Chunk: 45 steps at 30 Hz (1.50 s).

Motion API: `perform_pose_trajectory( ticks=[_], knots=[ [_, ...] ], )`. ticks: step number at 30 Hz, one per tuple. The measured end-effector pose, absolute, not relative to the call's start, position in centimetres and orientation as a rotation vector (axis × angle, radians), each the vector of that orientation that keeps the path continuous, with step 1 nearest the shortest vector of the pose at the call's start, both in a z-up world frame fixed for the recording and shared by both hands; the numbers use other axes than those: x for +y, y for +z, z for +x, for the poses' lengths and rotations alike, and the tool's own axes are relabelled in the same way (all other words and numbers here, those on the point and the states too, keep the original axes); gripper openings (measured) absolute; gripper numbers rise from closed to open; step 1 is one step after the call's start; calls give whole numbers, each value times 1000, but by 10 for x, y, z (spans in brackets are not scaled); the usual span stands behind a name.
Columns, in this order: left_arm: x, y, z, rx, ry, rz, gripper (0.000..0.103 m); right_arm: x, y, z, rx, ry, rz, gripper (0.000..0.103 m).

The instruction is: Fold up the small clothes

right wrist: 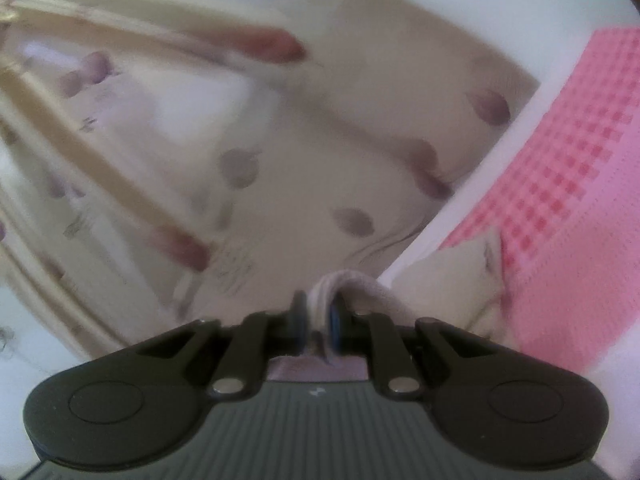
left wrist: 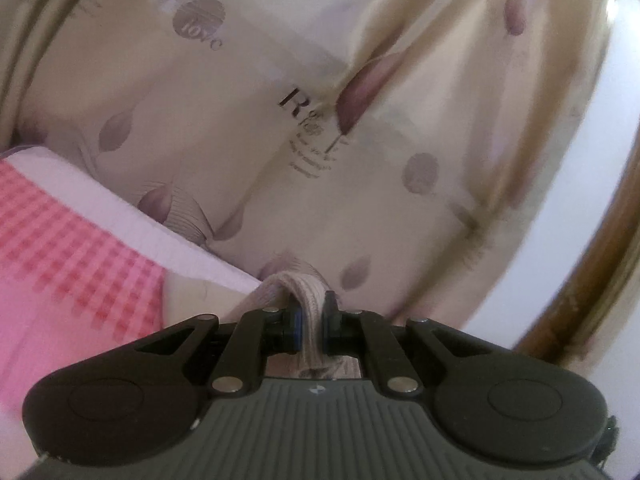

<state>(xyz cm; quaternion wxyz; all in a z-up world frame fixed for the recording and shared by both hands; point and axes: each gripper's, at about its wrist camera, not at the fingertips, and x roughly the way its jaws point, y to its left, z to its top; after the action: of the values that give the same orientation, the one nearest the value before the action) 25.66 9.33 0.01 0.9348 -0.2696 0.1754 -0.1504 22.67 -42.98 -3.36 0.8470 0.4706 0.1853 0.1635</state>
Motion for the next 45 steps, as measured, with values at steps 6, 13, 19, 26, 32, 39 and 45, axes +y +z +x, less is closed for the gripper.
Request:
perform_pose_trajectory(
  ticks=[6,13,19,26,32,39,45],
  knots=[
    [83,-49,349,462,-177,-520,10,-432,-82,309,489,231,992,11],
    [89,-79,375,460,-150,-456,51,-450,-127,336,415,169,1112,17],
    [94,-56,353,273,-62,-409,102,-428,-104,316,408,265,937,17],
    [82,-49,326,323,-124,-269,102,-349,-74,299,569,445,447,17],
    [71,-71,319,446,-173,-198,101,-290,-79,331,736,466,50,17],
    [42,-78,334,511,-209,-114,100,-317,-62,404,580,220,305,17],
    [20,-86,358,559,-176,-24,102,-309,-72,342,514,353,337,17]
  ],
)
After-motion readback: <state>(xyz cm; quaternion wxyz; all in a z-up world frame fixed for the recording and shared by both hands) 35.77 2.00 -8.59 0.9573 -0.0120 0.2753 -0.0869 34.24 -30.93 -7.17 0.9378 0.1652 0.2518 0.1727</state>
